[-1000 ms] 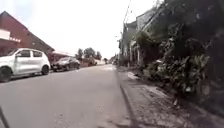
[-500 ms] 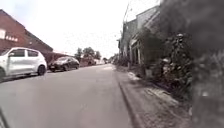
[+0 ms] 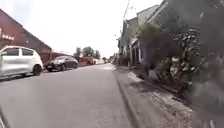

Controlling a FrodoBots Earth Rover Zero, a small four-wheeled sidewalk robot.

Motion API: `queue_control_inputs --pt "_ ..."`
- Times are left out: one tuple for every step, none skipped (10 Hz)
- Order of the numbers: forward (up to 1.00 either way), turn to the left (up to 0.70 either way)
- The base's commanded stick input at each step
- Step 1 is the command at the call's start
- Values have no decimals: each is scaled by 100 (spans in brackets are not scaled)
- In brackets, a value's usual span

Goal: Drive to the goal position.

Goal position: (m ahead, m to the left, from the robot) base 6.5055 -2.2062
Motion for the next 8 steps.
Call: queue_control_inputs --pt "70 1" --pt "70 1" --pt "70 1" --pt "70 1" --pt "70 1" --pt "70 1" --pt "70 1" --pt "70 1"
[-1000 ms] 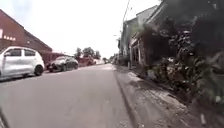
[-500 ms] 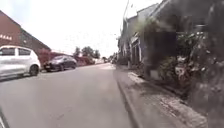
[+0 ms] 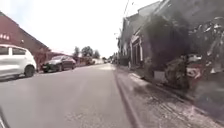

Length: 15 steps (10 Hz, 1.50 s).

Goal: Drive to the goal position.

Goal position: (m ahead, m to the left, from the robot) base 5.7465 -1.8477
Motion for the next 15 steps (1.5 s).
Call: queue_control_inputs --pt "70 1" --pt "70 1" --pt "70 1" --pt "70 1" --pt "70 1" --pt "70 1" --pt "70 1" --pt "70 1" --pt "70 1" --pt "70 1" --pt "70 1" --pt "70 1" --pt "70 1" --pt "70 1" --pt "70 1"
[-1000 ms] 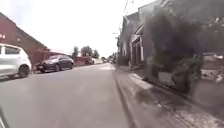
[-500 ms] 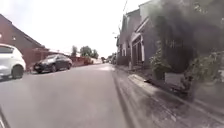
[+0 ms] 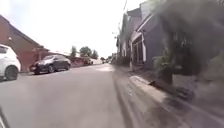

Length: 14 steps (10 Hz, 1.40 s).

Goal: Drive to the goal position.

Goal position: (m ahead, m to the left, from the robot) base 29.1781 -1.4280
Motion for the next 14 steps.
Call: queue_control_inputs --pt "70 1" --pt "70 1" --pt "70 1" --pt "70 1" --pt "70 1" --pt "70 1" --pt "70 1" --pt "70 1" --pt "70 1" --pt "70 1" --pt "70 1" --pt "70 1" --pt "70 1" --pt "70 1"
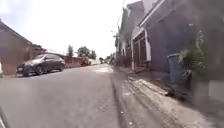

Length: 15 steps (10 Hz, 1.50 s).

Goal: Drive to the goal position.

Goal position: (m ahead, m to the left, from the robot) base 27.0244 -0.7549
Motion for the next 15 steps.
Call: queue_control_inputs --pt "70 1" --pt "70 1" --pt "70 1" --pt "70 1" --pt "70 1" --pt "70 1" --pt "70 1" --pt "70 1" --pt "70 1" --pt "70 1" --pt "70 1" --pt "70 1" --pt "70 1" --pt "70 1" --pt "70 1"
